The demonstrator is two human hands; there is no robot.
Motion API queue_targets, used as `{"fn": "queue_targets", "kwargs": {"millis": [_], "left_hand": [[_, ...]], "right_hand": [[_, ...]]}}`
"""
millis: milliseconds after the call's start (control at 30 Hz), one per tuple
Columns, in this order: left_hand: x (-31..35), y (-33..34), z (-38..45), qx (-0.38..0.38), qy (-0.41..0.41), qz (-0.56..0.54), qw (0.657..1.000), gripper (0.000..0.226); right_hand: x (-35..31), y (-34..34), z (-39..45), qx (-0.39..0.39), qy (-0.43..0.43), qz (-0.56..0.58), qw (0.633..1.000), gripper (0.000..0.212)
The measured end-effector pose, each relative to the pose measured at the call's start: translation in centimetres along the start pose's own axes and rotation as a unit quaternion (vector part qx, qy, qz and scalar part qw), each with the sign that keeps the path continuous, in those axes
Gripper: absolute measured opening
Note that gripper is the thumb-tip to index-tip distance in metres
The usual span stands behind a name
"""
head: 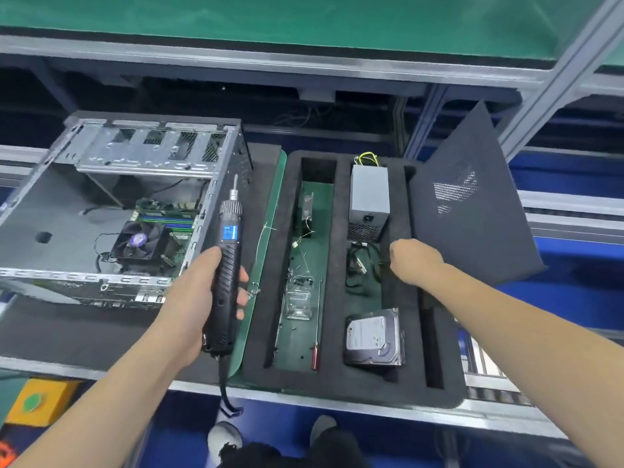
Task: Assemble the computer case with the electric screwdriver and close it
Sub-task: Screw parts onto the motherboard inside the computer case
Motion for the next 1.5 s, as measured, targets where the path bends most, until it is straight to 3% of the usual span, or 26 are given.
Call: {"fn": "queue_targets", "kwargs": {"millis": [300, 533, 633, 833, 1000, 1133, 1233, 1367, 1500], "left_hand": [[-0.5, -1.8, -1.3, 0.026, 0.018, 0.1, 0.994, 0.051], [0.2, -2.8, -1.8, 0.048, 0.036, 0.094, 0.994, 0.045], [0.3, -3.0, -1.9, 0.053, 0.043, 0.079, 0.995, 0.039], [1.5, -3.2, -1.5, 0.063, 0.059, 0.058, 0.995, 0.029], [2.5, -2.0, -0.3, 0.067, 0.067, 0.052, 0.994, 0.029], [3.9, -1.5, 0.5, 0.066, 0.089, 0.073, 0.991, 0.03], [5.1, -1.9, 0.5, 0.071, 0.103, 0.07, 0.99, 0.024], [7.1, -4.1, -0.5, 0.103, 0.105, 0.034, 0.988, 0.024], [9.2, -7.2, -0.9, 0.131, 0.093, -0.006, 0.987, 0.043]], "right_hand": [[0.8, 0.1, 1.7, -0.006, 0.002, 0.068, 0.998, 0.018], [-4.5, 1.0, -0.4, -0.049, -0.135, 0.053, 0.988, 0.017], [-6.8, 2.2, -1.2, -0.045, -0.155, 0.04, 0.986, 0.014], [-7.8, 1.2, -0.1, 0.0, -0.087, 0.105, 0.991, 0.011], [-15.0, -2.2, 3.4, 0.061, -0.095, 0.252, 0.961, 0.018], [-20.0, -0.7, 8.5, -0.027, 0.009, 0.333, 0.943, 0.045], [-20.8, 0.8, 11.1, -0.063, 0.063, 0.328, 0.941, 0.039], [-19.4, -1.8, 10.0, -0.048, 0.084, 0.443, 0.891, 0.024], [-17.3, -8.0, 5.8, -0.048, 0.038, 0.59, 0.805, 0.044]]}}
Point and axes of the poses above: each hand's wrist, its own z-axis towards the middle knuckle, its own y-axis out of the palm, x = y × z, the point moved 8 cm from there along z, towards the middle knuckle, and after that the axes turned 15 degrees about y, right-handed, at the moved point
